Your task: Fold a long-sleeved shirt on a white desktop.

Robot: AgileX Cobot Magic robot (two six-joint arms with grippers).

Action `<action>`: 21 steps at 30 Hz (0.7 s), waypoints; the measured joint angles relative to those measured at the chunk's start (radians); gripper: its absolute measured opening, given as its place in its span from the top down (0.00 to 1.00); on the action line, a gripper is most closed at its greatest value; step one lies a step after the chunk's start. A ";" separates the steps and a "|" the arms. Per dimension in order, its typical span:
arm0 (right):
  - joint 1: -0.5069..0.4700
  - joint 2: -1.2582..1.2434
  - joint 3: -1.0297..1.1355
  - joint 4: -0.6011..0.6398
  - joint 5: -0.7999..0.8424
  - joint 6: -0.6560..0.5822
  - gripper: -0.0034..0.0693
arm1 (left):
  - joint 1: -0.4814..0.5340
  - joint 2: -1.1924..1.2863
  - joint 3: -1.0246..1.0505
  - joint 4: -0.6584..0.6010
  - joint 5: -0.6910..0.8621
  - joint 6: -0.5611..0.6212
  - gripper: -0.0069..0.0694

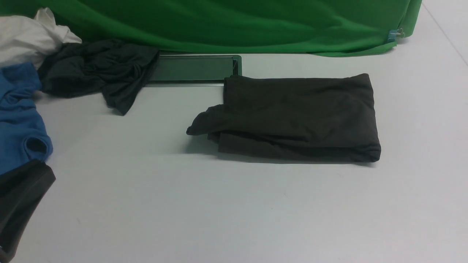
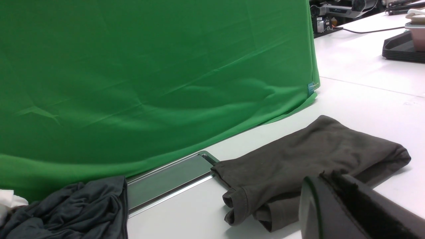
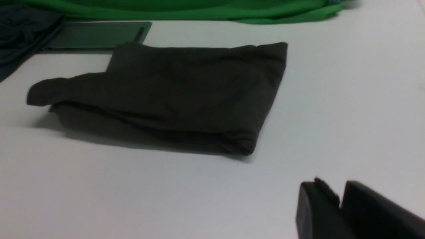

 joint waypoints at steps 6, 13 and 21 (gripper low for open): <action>-0.027 -0.155 0.192 -0.014 -0.224 -0.048 0.93 | 0.000 0.000 0.000 0.015 0.001 0.000 0.89; -0.063 -0.336 0.455 -0.016 -0.357 -0.056 0.93 | 0.000 0.000 0.000 0.019 0.003 0.000 0.89; -0.064 -0.404 0.538 -0.016 -0.399 -0.020 0.88 | 0.000 0.000 0.000 0.019 0.004 0.001 0.89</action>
